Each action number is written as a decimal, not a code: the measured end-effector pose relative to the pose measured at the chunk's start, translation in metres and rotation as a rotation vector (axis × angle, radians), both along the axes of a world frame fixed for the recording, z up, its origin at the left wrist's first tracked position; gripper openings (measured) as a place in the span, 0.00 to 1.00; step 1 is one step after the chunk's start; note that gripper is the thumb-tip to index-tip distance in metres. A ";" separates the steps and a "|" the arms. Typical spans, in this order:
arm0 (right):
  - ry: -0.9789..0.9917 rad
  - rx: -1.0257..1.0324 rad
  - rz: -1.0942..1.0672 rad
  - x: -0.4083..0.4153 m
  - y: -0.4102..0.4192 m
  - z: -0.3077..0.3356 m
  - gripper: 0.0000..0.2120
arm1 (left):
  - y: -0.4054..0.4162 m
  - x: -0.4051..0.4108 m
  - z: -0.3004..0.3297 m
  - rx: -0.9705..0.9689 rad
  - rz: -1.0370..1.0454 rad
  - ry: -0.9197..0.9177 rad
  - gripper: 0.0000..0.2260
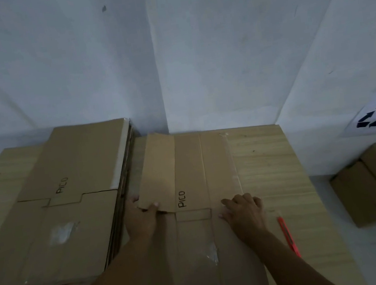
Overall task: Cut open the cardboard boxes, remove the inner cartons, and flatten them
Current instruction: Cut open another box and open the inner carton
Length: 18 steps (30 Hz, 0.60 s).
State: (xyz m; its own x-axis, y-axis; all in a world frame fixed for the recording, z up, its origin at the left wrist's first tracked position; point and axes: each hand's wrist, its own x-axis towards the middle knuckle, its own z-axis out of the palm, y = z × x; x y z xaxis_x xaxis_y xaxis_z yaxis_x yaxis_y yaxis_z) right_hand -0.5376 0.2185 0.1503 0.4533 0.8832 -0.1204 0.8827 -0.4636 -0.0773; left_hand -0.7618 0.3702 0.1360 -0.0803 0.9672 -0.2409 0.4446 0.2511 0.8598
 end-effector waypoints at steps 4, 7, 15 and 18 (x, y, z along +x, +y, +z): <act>0.084 -0.049 -0.165 -0.006 -0.015 -0.016 0.28 | 0.001 -0.009 -0.022 -0.030 -0.094 0.166 0.27; 0.116 -0.100 -0.374 -0.016 -0.027 -0.025 0.37 | -0.002 -0.019 -0.035 -0.052 -0.184 0.413 0.26; 0.190 -0.129 -0.470 -0.039 -0.032 -0.018 0.42 | -0.039 -0.031 -0.043 -0.142 -0.191 0.617 0.23; 0.289 -0.087 -0.519 -0.030 -0.038 -0.013 0.38 | -0.046 -0.043 -0.041 -0.125 -0.186 0.392 0.25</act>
State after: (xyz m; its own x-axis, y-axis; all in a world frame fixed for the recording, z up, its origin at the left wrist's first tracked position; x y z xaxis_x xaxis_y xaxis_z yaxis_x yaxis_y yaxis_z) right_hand -0.5671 0.1809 0.1369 0.7610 0.5364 -0.3649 0.4879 -0.8439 -0.2230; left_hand -0.8043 0.3240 0.0946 -0.0165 0.9393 -0.3427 0.7783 0.2272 0.5854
